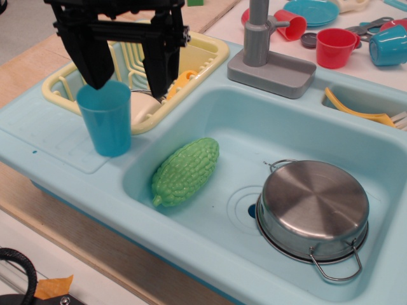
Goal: Put cup from anywhere into sink
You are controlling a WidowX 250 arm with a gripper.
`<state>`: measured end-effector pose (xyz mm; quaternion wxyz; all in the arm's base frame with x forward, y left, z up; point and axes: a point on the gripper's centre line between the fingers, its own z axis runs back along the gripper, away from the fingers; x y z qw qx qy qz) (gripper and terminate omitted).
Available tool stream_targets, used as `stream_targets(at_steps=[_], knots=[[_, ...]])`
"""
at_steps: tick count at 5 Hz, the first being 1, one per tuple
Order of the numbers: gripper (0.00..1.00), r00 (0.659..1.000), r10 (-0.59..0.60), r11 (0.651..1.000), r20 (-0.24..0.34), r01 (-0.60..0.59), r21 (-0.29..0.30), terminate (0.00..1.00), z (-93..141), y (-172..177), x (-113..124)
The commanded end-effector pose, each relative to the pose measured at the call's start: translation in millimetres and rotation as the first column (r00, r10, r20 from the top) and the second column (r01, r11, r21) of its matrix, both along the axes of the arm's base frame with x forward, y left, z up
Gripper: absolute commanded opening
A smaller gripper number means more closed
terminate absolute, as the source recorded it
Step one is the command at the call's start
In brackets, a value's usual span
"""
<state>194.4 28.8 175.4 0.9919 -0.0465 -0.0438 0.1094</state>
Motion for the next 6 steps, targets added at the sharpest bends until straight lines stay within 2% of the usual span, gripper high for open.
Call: stream_targets(at_steps=[1,2,3,5,6], knots=[[1.0,0.998,0.038,0.998,-0.043,-0.039,-0.039,0.0,-10,9,-4],[1.0,0.997,0.036,0.996,-0.069,-0.041,-0.073,0.0,-20,13,-3],[0.0,0.994,0.044,0.992,-0.103,-0.056,-0.114,0.0,-33,18,1],[0.0,0.995,0.046,0.991,-0.09,-0.057,-0.122,0.0,-36,18,2],[0.0,0.997,0.034,0.994,-0.063,-0.04,-0.104,0.0,-28,13,4]])
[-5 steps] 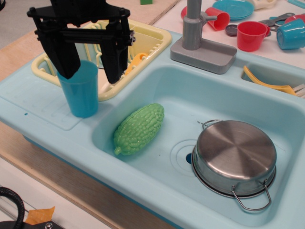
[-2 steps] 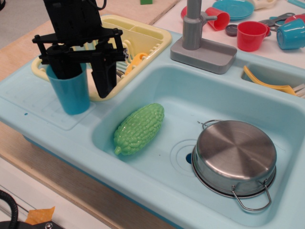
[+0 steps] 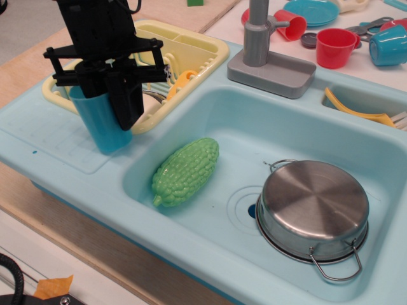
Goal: Put cup from anywhere into sink
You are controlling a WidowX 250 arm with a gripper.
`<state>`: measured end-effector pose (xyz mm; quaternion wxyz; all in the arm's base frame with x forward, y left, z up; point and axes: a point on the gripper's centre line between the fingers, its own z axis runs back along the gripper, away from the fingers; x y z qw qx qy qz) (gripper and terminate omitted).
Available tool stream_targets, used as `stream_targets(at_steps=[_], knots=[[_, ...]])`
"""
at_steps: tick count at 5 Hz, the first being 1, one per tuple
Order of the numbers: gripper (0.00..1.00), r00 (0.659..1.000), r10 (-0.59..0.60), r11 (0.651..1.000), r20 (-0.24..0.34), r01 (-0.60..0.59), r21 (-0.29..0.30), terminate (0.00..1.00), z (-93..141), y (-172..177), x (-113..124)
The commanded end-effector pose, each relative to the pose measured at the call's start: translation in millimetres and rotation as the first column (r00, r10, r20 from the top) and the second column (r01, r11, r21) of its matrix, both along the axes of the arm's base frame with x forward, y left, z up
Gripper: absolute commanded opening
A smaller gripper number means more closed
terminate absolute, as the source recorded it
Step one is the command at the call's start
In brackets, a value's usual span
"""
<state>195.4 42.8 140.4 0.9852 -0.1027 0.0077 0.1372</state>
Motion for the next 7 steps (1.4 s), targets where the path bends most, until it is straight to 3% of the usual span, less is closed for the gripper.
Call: stream_targets(at_steps=[1,2,4,5,7], knots=[[0.0,0.991,-0.055,0.998,0.119,0.05,0.046,0.0,21,-18,21],[0.0,0.982,-0.11,0.994,0.152,0.106,0.036,0.0,27,-38,44],[0.0,0.959,-0.188,0.978,0.214,0.202,-0.047,0.0,17,-71,69],[1.0,0.959,-0.178,0.971,0.22,0.207,-0.118,0.0,4,-74,76],[1.0,0.959,-0.178,0.971,0.22,0.207,-0.118,0.0,4,-74,76]])
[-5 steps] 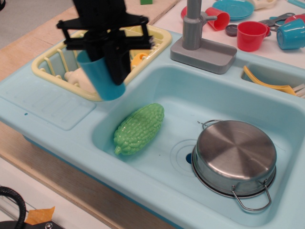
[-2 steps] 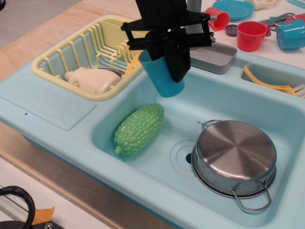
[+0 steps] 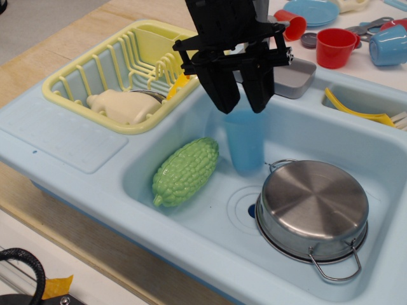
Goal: Put cup from anywhere into sink
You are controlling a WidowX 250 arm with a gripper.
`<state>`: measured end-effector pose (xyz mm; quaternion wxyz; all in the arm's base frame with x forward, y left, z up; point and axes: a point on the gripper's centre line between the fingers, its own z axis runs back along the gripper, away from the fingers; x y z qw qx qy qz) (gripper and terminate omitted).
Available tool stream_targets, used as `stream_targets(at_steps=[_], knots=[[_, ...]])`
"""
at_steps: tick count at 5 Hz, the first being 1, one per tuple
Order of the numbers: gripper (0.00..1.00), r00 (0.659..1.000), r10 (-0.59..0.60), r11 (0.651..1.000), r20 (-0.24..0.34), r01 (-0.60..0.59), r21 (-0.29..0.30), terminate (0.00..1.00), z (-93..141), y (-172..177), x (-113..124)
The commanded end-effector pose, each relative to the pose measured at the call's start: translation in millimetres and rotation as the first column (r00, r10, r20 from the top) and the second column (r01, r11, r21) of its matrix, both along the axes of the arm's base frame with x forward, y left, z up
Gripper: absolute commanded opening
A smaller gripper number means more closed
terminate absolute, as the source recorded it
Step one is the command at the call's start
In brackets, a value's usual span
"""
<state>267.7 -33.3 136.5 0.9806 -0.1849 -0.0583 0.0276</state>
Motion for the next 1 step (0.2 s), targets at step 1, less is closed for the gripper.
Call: stream_targets(at_steps=[1], knots=[[1.0,0.999,0.008,1.0,0.034,-0.008,0.002,1.0,7.5,2.1,3.6]])
